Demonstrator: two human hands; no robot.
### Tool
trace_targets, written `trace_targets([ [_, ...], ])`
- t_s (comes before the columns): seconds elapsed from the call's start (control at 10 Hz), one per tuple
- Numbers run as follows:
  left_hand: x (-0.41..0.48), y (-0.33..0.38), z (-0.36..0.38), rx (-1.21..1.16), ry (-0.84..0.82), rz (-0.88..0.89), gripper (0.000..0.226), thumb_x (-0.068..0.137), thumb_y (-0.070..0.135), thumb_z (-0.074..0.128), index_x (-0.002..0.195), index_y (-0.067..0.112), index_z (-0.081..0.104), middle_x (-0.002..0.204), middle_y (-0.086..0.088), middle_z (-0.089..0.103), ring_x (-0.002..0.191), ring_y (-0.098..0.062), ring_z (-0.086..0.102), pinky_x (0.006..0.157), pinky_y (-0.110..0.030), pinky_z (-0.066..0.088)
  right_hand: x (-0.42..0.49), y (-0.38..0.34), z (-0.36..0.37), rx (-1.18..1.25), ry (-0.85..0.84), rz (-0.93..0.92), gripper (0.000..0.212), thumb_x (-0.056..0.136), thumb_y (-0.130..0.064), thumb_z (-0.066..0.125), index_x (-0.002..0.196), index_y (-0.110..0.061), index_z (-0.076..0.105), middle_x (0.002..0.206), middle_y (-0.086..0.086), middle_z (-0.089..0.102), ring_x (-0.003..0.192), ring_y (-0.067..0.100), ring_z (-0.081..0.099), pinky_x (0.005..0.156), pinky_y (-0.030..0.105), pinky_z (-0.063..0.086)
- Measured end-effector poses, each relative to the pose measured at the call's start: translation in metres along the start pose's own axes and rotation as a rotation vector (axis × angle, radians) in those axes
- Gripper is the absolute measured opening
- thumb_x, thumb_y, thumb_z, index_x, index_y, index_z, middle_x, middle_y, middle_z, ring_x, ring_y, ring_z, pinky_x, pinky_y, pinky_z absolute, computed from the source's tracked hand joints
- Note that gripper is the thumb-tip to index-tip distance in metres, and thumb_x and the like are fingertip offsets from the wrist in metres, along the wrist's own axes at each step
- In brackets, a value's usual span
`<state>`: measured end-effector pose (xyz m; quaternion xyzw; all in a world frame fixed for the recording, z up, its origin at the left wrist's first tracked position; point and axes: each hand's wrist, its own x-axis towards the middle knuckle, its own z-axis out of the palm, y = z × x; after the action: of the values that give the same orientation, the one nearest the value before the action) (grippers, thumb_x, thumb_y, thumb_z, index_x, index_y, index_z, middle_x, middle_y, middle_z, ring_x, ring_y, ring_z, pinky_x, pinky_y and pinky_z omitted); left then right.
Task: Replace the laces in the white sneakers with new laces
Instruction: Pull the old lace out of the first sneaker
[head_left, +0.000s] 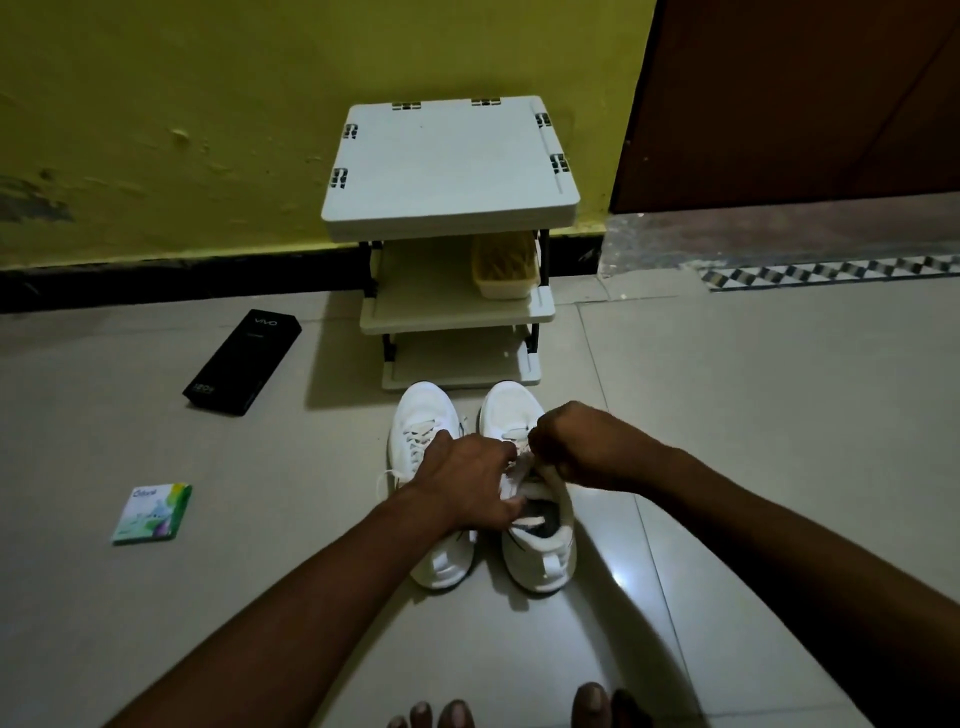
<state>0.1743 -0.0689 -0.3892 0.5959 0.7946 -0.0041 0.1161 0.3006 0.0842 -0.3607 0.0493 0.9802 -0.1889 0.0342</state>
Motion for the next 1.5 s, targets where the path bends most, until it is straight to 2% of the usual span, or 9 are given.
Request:
trace_targets([
  [0.2,0.0,0.002,-0.001,0.034,-0.032,-0.02,0.051,0.083,0.064,0.061,0.116,0.025,0.057,0.118,0.001,0.067,0.117,-0.027,0.06,0.097,-0.042,0.036,-0.038,0.032,0.032,1.113,0.861,0.782,0.023,0.091,-0.005,0.069,0.068,-0.008,0.069,0.068,0.006,0.067,0.072,0.024,0.061,0.069,0.033,0.046],
  [0.3,0.001,0.005,-0.003,0.034,-0.056,-0.026,0.052,0.083,0.063,0.061,0.117,0.024,0.057,0.119,-0.001,0.067,0.117,-0.028,0.06,0.099,-0.043,0.036,-0.032,0.011,0.035,1.747,0.855,0.782,0.024,0.103,-0.007,0.05,0.081,-0.004,0.056,0.074,0.013,0.059,0.069,0.028,0.061,0.07,0.041,0.053],
  [0.4,0.0,0.006,-0.005,0.02,-0.055,-0.037,0.052,0.082,0.064,0.061,0.116,0.025,0.057,0.119,0.0,0.067,0.116,-0.027,0.06,0.097,-0.043,0.038,-0.016,-0.003,0.015,1.383,0.652,0.459,0.023,0.103,-0.004,0.043,0.081,-0.011,0.043,0.064,0.004,0.044,0.052,0.018,0.037,0.051,0.028,0.037],
  [0.5,-0.001,0.006,-0.005,-0.015,-0.046,-0.02,0.044,0.083,0.06,0.06,0.112,0.027,0.059,0.113,0.002,0.069,0.111,-0.025,0.063,0.09,-0.04,0.04,-0.003,0.009,0.01,0.185,0.101,-0.014,0.003,0.09,-0.012,0.052,0.092,-0.014,0.051,0.078,0.0,0.049,0.067,0.022,0.049,0.057,0.035,0.041],
  [0.7,0.001,0.0,0.002,-0.056,-0.032,-0.02,0.057,0.069,0.062,0.047,0.113,0.029,0.06,0.107,0.004,0.07,0.106,-0.024,0.064,0.087,-0.039,0.046,0.007,0.003,0.01,-0.26,-0.175,-0.208,0.023,0.088,-0.021,0.064,0.108,-0.01,0.067,0.096,0.011,0.061,0.089,0.03,0.056,0.078,0.043,0.053],
  [0.9,0.001,-0.001,0.004,-0.05,0.002,-0.007,0.046,0.081,0.066,0.059,0.107,0.029,0.06,0.11,0.004,0.07,0.11,-0.023,0.063,0.083,-0.038,0.04,-0.002,0.009,0.019,-0.111,0.094,-0.147,0.023,0.082,-0.012,0.07,0.064,-0.003,0.057,0.069,0.015,0.054,0.065,0.024,0.045,0.064,0.028,0.029],
  [1.1,0.002,-0.002,0.004,-0.051,0.0,-0.004,0.051,0.082,0.069,0.06,0.112,0.028,0.059,0.116,0.003,0.069,0.113,-0.024,0.062,0.092,-0.041,0.041,-0.022,0.028,0.036,0.532,0.462,0.421,0.03,0.097,-0.028,0.065,0.074,-0.011,0.058,0.072,0.002,0.062,0.063,0.011,0.053,0.06,0.024,0.04],
  [1.3,0.001,0.001,0.003,-0.039,0.011,-0.005,0.049,0.083,0.068,0.06,0.109,0.028,0.058,0.115,0.004,0.068,0.115,-0.024,0.061,0.09,-0.04,0.038,-0.023,0.018,0.056,0.809,0.68,0.619,0.04,0.1,-0.037,0.057,0.063,-0.02,0.055,0.066,0.006,0.066,0.059,0.02,0.058,0.067,0.05,0.052],
  [1.5,0.002,0.0,0.003,-0.021,0.001,0.002,0.048,0.082,0.066,0.061,0.111,0.027,0.058,0.115,0.002,0.068,0.113,-0.025,0.061,0.089,-0.04,0.037,-0.012,-0.001,0.045,1.325,0.788,0.54,0.035,0.105,-0.007,0.046,0.074,-0.017,0.033,0.059,0.007,0.049,0.053,0.019,0.045,0.048,0.026,0.038],
])
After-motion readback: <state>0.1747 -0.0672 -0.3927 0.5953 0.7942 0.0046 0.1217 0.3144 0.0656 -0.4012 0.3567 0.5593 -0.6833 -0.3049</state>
